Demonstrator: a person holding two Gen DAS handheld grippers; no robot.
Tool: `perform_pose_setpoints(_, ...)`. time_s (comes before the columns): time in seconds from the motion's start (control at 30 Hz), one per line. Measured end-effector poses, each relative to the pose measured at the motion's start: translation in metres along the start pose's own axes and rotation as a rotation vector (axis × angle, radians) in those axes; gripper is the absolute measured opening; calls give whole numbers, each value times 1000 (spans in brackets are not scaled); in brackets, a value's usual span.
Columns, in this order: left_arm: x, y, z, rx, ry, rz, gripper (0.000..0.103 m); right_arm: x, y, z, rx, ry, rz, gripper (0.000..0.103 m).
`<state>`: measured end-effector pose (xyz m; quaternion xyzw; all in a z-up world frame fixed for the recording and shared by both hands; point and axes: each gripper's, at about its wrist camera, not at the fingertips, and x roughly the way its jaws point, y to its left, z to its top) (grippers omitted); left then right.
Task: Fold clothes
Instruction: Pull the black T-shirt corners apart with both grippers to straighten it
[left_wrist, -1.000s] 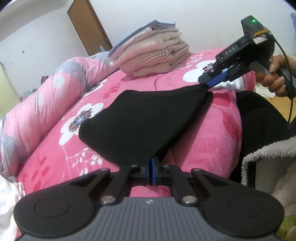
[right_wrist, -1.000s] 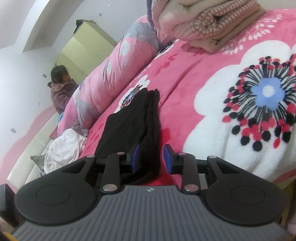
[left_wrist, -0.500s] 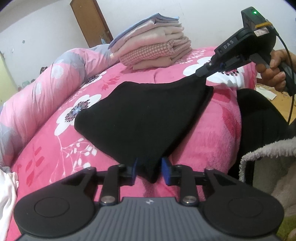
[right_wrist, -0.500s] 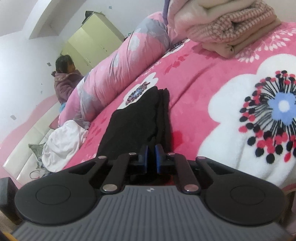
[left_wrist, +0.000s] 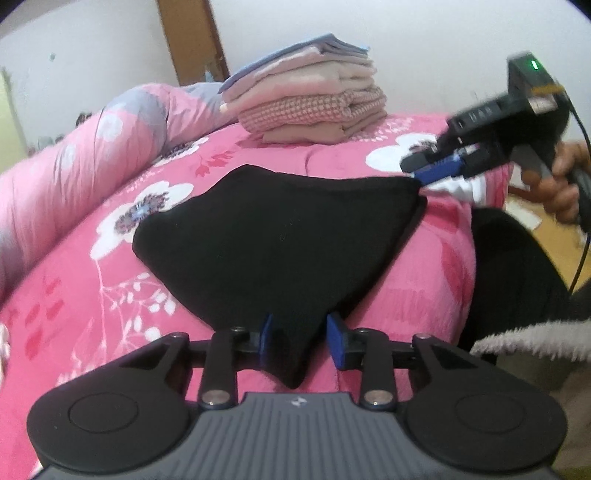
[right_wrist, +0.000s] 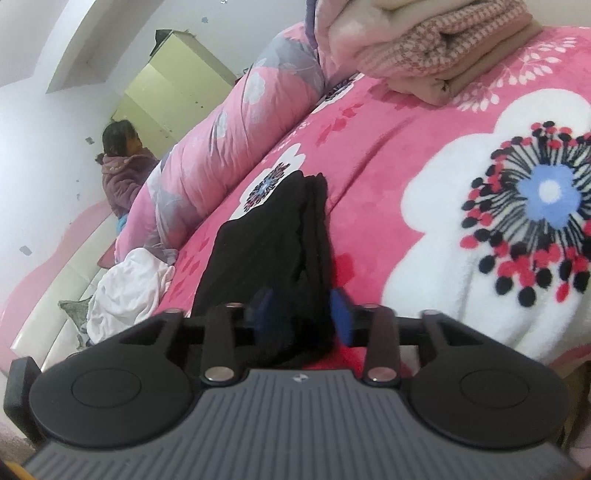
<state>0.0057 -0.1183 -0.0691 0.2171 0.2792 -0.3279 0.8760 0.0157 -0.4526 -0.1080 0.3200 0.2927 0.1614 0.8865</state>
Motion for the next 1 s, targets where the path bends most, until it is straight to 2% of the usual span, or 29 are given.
perform_pose_setpoints(0.07,0,6,0,-43,2,-18,30,0,0,-1,2,6,3,39)
perform_pose_setpoints(0.13,1,10,0,-74,5,-26,29,1,-1,-1,4,12,6,32)
perform_pose_setpoints(0.17,2,11,0,-81,6,-26,28,2,1,-1,-3,15,2,14)
perform_pose_setpoints(0.2,2,12,0,-88,7,-26,27,3,2,-1,-13,15,-6,9)
perform_pose_setpoints(0.27,3,12,0,-91,9,-25,25,3,3,0,-13,7,-5,8)
perform_pose_setpoints(0.33,1,13,0,-98,-2,-21,12,1,5,2,-18,-6,-2,7)
perform_pose_setpoints(0.43,-1,14,1,-109,-18,-16,7,-3,8,5,-16,-24,12,6)
perform_pose_setpoints(0.67,-16,19,3,-110,-66,13,5,-11,17,10,17,-49,70,6)
perform_pose_setpoints(0.83,-16,14,-5,-48,-39,18,4,-5,4,0,83,-10,41,6)
perform_pose_setpoints(1.0,-20,6,-6,25,-39,32,4,-5,-1,-6,78,5,-5,6)
